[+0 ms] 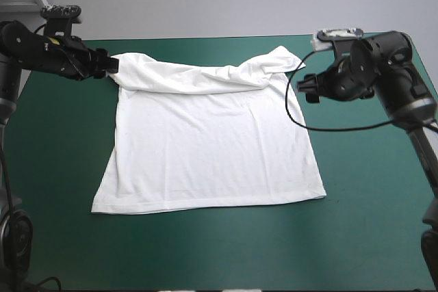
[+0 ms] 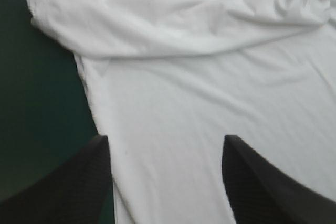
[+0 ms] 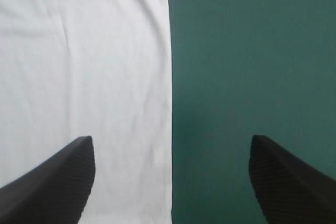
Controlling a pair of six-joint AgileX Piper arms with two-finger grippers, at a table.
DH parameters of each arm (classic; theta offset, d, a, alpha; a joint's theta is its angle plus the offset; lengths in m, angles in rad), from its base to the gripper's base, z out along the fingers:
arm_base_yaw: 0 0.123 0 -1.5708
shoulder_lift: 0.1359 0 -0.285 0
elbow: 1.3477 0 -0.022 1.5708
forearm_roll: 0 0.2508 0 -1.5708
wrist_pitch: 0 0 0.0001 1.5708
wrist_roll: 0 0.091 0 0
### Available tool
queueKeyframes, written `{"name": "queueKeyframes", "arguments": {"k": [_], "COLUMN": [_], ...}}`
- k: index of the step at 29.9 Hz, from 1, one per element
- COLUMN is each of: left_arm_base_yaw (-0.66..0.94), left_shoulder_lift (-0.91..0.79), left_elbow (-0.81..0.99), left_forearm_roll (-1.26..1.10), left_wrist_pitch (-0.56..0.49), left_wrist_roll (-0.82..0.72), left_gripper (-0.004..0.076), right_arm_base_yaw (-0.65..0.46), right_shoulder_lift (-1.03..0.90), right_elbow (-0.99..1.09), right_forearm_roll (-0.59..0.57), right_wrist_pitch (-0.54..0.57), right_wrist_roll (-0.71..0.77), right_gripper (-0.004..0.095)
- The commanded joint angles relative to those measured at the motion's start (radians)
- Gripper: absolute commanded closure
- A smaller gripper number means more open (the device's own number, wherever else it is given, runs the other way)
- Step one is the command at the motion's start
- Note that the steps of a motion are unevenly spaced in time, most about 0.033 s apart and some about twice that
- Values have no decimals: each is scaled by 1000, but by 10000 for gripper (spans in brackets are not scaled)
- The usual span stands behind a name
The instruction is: Fold the cloth
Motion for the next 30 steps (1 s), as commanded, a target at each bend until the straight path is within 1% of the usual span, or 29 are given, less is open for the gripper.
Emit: {"name": "queueKeyframes", "arguments": {"k": [1,3,5,10,13,15,18,21,24,27,30], "left_arm_base_yaw": [-5,-5,-5,-5,-5,-5,-5,-5,-5,-5,-5], "left_shoulder_lift": [-148,-210,-282,-417,-443,-441,-440,-440,-435,-417,-383], "left_elbow": [166,297,445,746,876,936,1015,1080,1143,1194,1227], "left_forearm_roll": [15,35,35,33,95,152,200,214,208,215,215], "left_wrist_pitch": [36,12,-36,-155,-197,-217,-279,-361,-472,-543,-589], "left_wrist_roll": [-10,-10,-10,-17,-65,-106,-137,-156,-160,-181,-201], "left_gripper": [273,273,273,272,271,271,265,258,258,258,258], "right_arm_base_yaw": [-3,-3,-3,-3,-3,-3,-3,-3,-3,-3,-3], "right_shoulder_lift": [-155,-218,-270,-344,-369,-377,-378,-378,-378,-378,-378], "right_elbow": [180,276,363,511,576,603,637,662,670,670,670], "right_forearm_roll": [-4,-4,0,2,35,59,88,127,157,159,160], "right_wrist_pitch": [-62,-97,-117,-112,-105,-107,-111,-125,-127,-124,-115], "right_wrist_roll": [-17,-25,-25,-29,-58,-69,-79,-87,-107,-107,-107], "right_gripper": [167,167,167,167,167,167,167,167,167,167,167]}}
